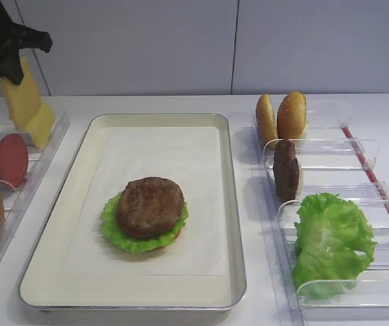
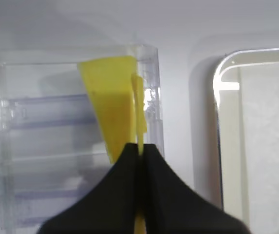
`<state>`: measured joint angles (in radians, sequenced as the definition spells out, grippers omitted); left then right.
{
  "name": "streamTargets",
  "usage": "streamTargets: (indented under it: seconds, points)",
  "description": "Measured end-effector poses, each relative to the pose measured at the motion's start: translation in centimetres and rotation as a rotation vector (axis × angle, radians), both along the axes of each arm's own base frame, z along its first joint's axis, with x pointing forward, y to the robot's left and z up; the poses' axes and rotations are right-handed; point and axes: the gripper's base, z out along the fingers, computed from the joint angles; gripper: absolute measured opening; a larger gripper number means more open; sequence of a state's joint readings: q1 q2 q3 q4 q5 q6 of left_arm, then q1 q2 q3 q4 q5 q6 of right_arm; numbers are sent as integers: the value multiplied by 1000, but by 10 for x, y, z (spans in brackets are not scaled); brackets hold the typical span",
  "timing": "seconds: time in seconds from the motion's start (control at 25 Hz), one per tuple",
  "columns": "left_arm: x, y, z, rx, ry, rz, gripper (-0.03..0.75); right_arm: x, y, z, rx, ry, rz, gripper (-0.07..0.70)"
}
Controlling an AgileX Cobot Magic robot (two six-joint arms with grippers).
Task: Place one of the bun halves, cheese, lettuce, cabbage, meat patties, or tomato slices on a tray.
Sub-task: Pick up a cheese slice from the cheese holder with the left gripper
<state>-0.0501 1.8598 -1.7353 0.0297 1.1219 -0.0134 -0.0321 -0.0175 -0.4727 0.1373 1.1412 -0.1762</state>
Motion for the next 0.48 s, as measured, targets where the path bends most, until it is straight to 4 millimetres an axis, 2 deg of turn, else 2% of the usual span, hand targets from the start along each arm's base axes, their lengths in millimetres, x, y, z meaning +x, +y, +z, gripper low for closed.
streamTargets:
  seconds: [0.2,0.48]
  points:
    - [-23,-2,23,-28,38,-11,9,0,0,0,0,0,0,344]
    - [-54,-6,69,-91,-67,-48,9,0,0,0,0,0,0,344]
